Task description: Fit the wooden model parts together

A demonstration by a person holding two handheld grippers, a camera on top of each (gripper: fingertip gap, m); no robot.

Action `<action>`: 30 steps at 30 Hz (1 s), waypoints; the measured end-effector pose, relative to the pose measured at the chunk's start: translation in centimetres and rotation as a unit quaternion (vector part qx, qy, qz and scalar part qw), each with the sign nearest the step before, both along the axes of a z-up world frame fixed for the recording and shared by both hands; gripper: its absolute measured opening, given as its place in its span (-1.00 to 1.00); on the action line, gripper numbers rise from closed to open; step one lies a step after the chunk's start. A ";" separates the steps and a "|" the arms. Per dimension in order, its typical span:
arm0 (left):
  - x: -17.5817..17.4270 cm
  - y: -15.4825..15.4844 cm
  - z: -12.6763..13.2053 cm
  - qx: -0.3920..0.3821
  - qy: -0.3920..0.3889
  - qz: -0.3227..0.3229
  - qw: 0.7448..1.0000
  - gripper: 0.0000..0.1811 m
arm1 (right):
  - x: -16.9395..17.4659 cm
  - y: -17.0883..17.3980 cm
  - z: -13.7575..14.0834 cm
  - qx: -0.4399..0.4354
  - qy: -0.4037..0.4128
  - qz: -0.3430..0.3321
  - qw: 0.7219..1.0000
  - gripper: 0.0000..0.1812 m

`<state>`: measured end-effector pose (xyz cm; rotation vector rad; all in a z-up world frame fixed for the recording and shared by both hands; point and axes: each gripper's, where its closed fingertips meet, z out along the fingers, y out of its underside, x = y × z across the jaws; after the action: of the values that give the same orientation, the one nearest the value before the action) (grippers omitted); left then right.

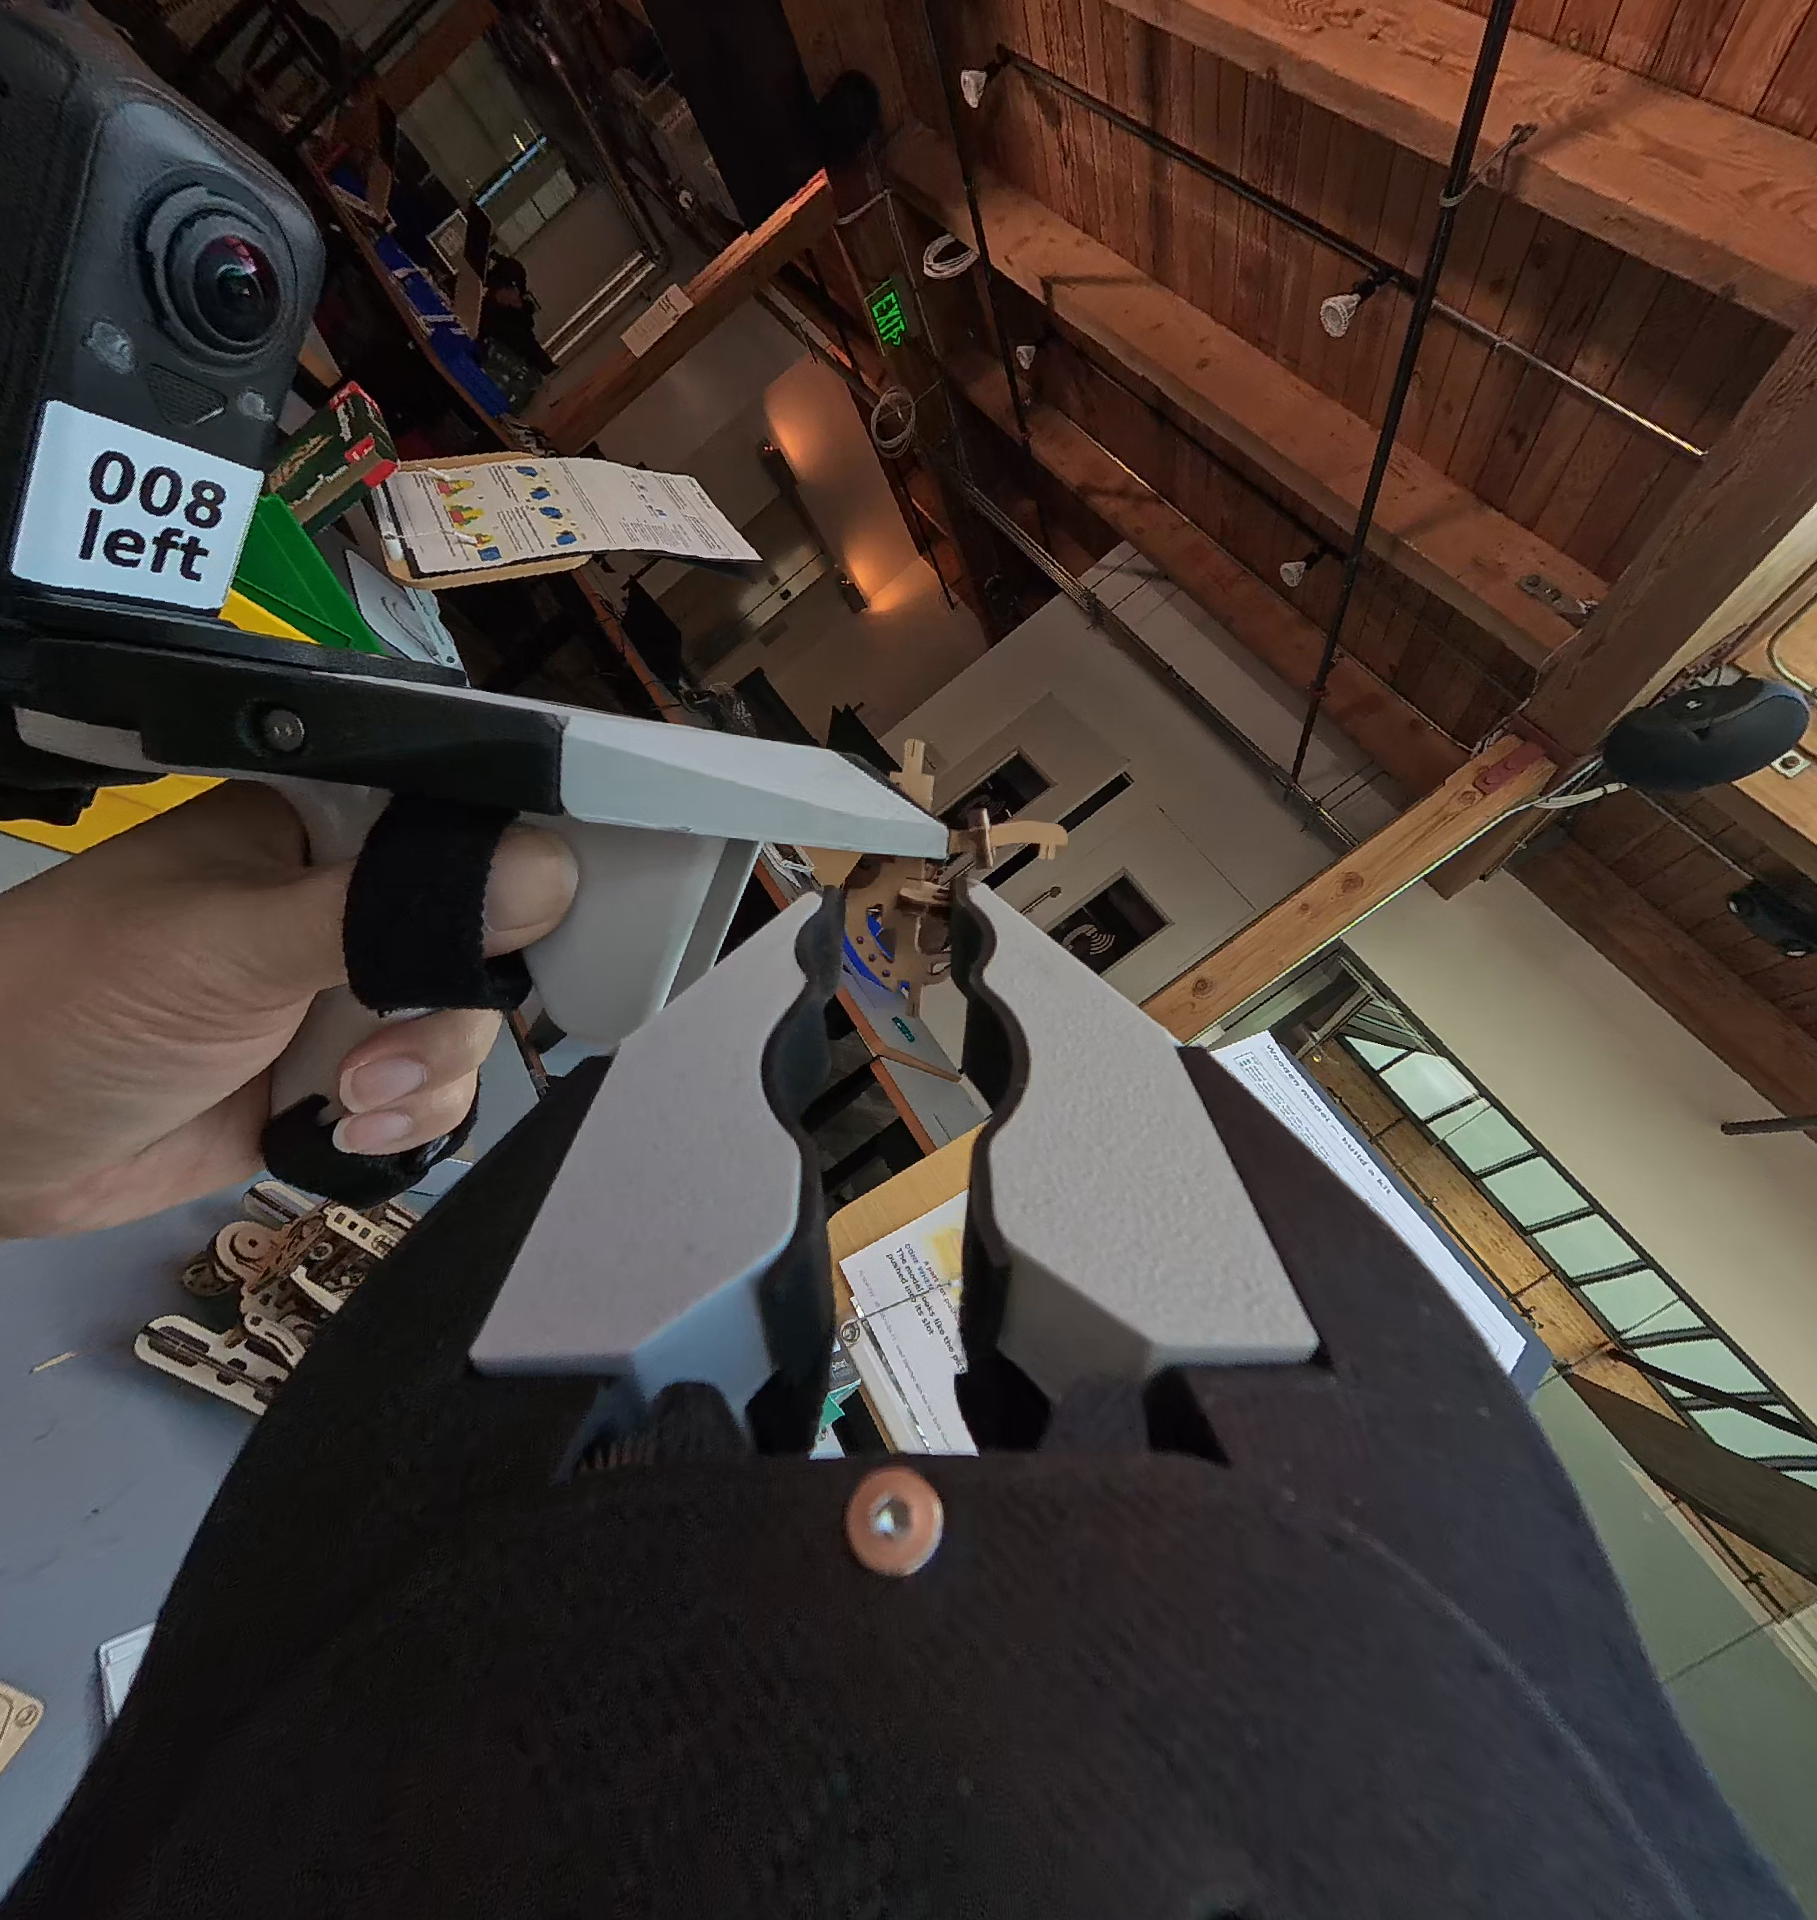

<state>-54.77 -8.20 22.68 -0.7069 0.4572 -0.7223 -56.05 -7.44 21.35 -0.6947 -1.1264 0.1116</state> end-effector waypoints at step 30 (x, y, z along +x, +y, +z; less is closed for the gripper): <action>0.3 0.3 -0.2 -0.015 0.000 -0.020 1.000 -1.00 | 0.3 0.3 -0.2 -0.035 0.016 0.054 0.998 -0.83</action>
<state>-54.50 -7.91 22.50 -0.7269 0.4626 -0.7679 -55.74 -7.19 21.16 -0.6919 -1.1346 0.2547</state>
